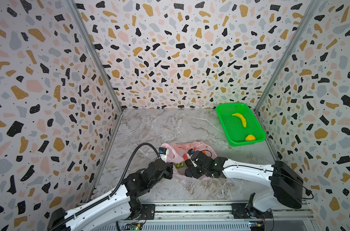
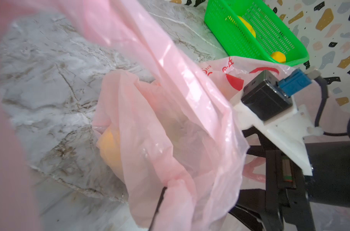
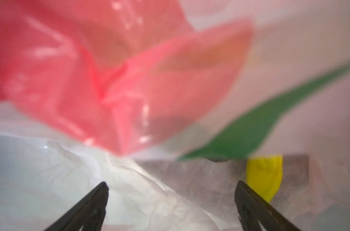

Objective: Untie the knot of the plastic bag and take out the fruit
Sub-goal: Open the plastic bag at the center of the table.

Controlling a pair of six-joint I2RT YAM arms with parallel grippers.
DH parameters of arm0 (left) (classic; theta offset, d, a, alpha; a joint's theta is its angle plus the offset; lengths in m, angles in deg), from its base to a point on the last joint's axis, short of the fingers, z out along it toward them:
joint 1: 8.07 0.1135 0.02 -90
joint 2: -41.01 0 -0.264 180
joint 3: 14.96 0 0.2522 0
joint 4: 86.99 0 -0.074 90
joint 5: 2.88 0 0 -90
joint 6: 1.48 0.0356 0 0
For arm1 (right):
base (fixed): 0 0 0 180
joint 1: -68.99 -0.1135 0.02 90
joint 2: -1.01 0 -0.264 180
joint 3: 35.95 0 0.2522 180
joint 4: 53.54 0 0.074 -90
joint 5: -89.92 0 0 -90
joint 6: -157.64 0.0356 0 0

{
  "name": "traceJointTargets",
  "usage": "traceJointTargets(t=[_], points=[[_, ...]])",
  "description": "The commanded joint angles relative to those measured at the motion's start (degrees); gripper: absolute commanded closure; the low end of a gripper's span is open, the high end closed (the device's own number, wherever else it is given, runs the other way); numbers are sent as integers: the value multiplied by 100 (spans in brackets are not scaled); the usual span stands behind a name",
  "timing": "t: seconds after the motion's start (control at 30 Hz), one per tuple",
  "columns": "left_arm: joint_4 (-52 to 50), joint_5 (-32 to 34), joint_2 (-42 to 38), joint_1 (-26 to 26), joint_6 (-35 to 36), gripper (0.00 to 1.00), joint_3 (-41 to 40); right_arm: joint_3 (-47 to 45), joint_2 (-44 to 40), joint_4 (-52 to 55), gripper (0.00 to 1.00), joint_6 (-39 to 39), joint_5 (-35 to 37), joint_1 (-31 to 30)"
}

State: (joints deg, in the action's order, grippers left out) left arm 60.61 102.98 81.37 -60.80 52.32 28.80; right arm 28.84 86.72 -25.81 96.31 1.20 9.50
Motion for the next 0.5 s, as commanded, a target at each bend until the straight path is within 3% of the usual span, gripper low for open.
traceJointTargets(t=[0.0,0.17,0.4,0.43,0.47], points=[[52,393,-491,-11,116,100,-52,279,-37,-512,0,-17,-90,170],[235,453,-1083,-14,197,100,-319,683,292,-914,0,-302,-22,192],[55,482,-569,-9,201,100,-115,973,639,-1230,1,-499,-143,170],[-6,507,-547,-16,197,93,-63,949,670,-1197,1,-497,-187,137],[-40,545,-586,-9,169,75,-60,900,676,-1179,1,-500,-198,92]])
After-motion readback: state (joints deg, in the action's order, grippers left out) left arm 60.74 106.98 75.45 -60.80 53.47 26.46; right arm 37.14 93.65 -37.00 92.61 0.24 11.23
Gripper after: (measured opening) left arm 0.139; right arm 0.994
